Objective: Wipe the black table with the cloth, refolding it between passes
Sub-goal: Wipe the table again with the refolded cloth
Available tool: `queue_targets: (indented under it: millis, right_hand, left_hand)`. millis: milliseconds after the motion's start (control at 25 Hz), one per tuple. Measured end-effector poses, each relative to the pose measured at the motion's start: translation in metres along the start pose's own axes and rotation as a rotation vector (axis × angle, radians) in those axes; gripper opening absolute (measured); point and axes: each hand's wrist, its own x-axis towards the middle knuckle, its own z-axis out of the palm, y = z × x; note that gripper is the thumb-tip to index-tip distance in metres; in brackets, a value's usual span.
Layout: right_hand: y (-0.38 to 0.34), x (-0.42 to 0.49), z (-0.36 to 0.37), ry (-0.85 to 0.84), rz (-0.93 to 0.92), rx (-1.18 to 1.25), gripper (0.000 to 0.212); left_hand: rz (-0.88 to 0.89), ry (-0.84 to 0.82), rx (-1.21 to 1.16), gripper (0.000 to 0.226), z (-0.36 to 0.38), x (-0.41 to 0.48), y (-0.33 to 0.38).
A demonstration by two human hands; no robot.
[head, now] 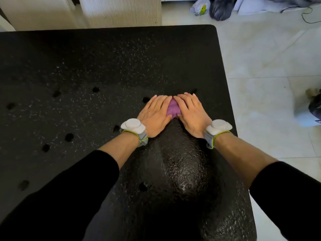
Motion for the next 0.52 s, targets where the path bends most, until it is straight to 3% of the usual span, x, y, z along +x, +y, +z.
queue_targets:
  millis: [520]
  right_hand:
    - [-0.058, -0.159, 0.008, -0.064, -0.094, -0.001, 0.063]
  left_hand:
    - [-0.056, -0.002, -0.042, 0.065, 0.009, -0.15, 0.114]
